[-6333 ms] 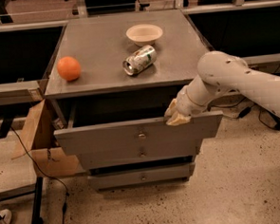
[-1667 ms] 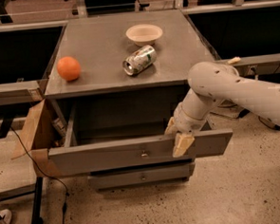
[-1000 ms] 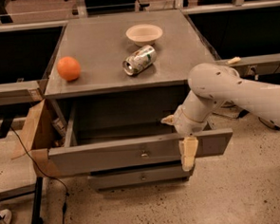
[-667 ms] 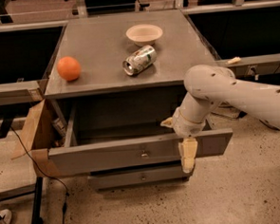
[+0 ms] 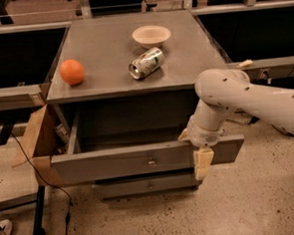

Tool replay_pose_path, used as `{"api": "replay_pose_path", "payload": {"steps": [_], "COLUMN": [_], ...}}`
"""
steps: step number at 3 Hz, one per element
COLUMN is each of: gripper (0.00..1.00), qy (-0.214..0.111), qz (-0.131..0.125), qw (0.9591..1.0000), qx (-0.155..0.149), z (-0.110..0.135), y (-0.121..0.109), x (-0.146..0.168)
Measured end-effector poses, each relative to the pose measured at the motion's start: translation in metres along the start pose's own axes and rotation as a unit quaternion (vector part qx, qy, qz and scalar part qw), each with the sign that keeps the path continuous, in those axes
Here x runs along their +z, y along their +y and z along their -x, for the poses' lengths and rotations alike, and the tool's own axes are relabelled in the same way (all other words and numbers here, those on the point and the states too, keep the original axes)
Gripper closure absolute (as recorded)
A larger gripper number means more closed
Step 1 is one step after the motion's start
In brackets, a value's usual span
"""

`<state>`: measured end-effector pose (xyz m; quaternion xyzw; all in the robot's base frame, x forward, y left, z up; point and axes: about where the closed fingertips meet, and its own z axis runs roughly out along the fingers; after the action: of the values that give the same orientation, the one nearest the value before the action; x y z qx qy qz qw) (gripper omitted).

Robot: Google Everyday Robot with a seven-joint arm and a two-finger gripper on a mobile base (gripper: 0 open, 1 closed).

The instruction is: Open top drawer

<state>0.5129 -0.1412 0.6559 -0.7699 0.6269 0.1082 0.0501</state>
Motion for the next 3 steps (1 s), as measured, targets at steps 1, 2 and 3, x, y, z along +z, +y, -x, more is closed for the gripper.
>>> {"api": "replay_pose_path", "payload": {"steps": [1, 2, 3], "gripper": [0.45, 0.68, 0.91], "qy": [0.012, 0.019, 0.021], "qz": [0.002, 0.006, 0.007], "qw": [0.9999, 0.9997, 0.9997], "qx": [0.007, 0.01, 0.012], "z": [-0.0092, -0.0151, -0.0153], "y": [0.0086, 0.0142, 0.0161], "x": [-0.0065, -0.0102, -0.0113]}}
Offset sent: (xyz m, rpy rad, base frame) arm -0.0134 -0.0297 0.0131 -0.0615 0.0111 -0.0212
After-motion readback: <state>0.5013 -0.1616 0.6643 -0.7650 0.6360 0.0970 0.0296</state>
